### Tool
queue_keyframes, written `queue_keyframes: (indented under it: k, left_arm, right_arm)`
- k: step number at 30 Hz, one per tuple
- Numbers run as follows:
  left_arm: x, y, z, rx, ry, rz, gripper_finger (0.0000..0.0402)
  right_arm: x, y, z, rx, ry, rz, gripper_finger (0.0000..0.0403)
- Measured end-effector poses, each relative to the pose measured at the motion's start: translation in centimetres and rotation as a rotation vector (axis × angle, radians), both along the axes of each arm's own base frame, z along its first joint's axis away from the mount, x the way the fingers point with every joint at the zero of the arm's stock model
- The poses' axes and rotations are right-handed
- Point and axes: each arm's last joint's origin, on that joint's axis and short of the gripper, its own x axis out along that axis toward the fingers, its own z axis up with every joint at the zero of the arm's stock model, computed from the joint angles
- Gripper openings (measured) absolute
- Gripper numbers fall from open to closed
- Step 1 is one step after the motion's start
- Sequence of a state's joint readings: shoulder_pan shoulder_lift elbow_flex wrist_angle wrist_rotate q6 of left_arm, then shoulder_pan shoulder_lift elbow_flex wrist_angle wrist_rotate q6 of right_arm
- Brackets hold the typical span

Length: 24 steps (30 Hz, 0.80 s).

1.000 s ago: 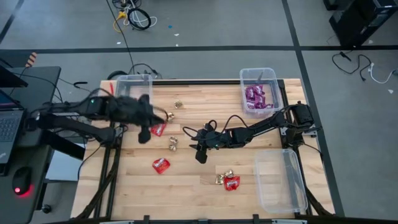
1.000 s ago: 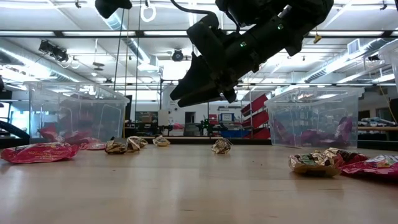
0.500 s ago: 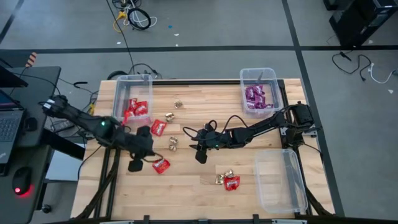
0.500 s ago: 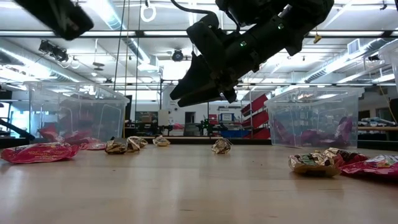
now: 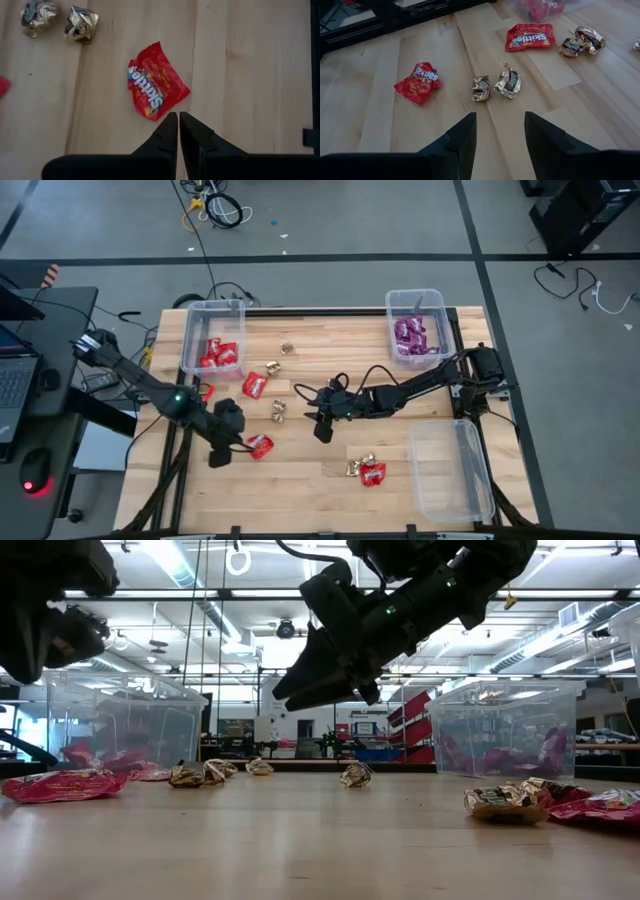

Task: Sort candy
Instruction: Put the red candy into the top left transparent bin

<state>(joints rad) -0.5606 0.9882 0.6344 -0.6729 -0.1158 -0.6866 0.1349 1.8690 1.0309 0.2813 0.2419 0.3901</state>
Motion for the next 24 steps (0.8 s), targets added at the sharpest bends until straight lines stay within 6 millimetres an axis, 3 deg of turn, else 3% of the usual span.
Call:
queue_keyframes:
  k: [7, 24]
  left_arm:
    - [0.4, -0.1, -1.4, -0.024, -0.096, 0.057, 0.0021]
    - [-0.5, 1.0, -5.1, -0.058, -0.092, 0.350, 0.0030]
  right_arm:
    - [0.0, 0.0, 0.0, 0.000, -0.002, 0.000, 0.0151]
    - [0.0, 0.0, 0.1, 0.001, -0.009, 0.000, 0.0151]
